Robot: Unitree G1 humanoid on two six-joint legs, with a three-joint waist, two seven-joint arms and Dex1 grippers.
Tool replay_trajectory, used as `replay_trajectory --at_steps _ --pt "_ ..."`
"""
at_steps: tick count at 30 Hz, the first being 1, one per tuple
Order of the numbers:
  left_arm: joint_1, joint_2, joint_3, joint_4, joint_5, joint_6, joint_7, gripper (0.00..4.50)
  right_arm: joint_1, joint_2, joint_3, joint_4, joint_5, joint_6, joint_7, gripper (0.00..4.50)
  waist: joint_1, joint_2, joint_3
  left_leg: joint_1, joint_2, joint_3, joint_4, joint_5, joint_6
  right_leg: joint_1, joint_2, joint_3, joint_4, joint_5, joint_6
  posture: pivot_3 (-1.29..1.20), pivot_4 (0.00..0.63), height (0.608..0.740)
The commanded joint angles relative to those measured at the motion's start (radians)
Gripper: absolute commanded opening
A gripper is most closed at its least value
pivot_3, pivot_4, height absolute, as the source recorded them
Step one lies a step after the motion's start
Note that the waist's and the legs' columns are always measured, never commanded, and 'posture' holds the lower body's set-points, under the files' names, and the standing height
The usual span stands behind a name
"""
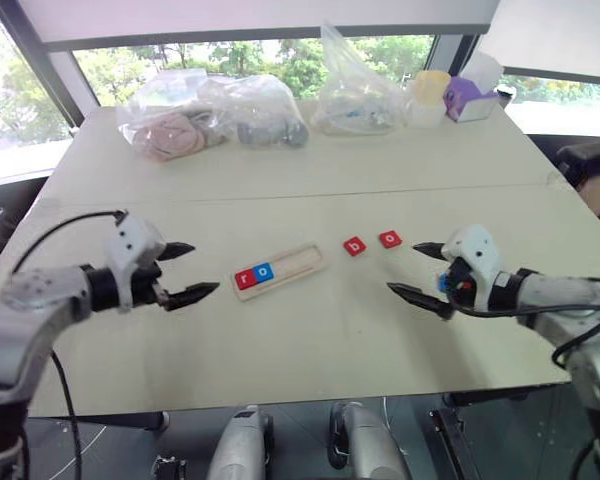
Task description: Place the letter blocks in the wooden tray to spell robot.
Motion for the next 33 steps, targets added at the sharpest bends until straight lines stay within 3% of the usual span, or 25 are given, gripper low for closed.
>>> replay_trajectory --at_steps 1,7,17,33 --pt "-0.047 0.03 -0.006 0.006 -0.025 -0.031 -0.07 4.5 -0.051 -0.046 -0.018 0.019 0.029 -0.016 0.061 4.48 0.0 0.0 0.0 0.0 0.0 0.001 0.0 0.0 0.0 -0.001 0.0 0.001 0.0 0.0 0.0 0.0 0.15 0.74" --pt "-0.132 0.042 -0.05 0.015 -0.038 0.01 -0.099 4.5 -0.133 -0.057 0.014 0.069 0.029 -0.018 0.088 4.48 0.001 -0.004 0.002 0.0 0.0 0.001 0.0 0.0 0.0 -0.001 0.0 0.001 0.0 0.0 0.0 0.0 0.15 0.74" --pt "-0.134 -0.023 -0.178 0.085 0.086 -0.122 -0.087 4.5 -0.14 -0.024 0.067 0.055 0.008 -0.035 0.052 4.48 0.002 -0.004 0.003 0.0 0.0 0.002 0.0 0.0 0.0 -0.001 0.0 0.002 0.001 0.0 0.0 0.0 0.15 0.74" --pt "-0.283 -0.237 -0.308 0.427 0.265 -0.38 -0.055 4.5 -0.059 0.017 0.078 -0.037 0.0 -0.012 -0.037 4.48 0.003 -0.005 0.003 0.0 0.0 0.002 0.0 0.0 0.0 -0.001 0.0 0.002 0.002 0.002 0.003 0.0 0.15 0.74"
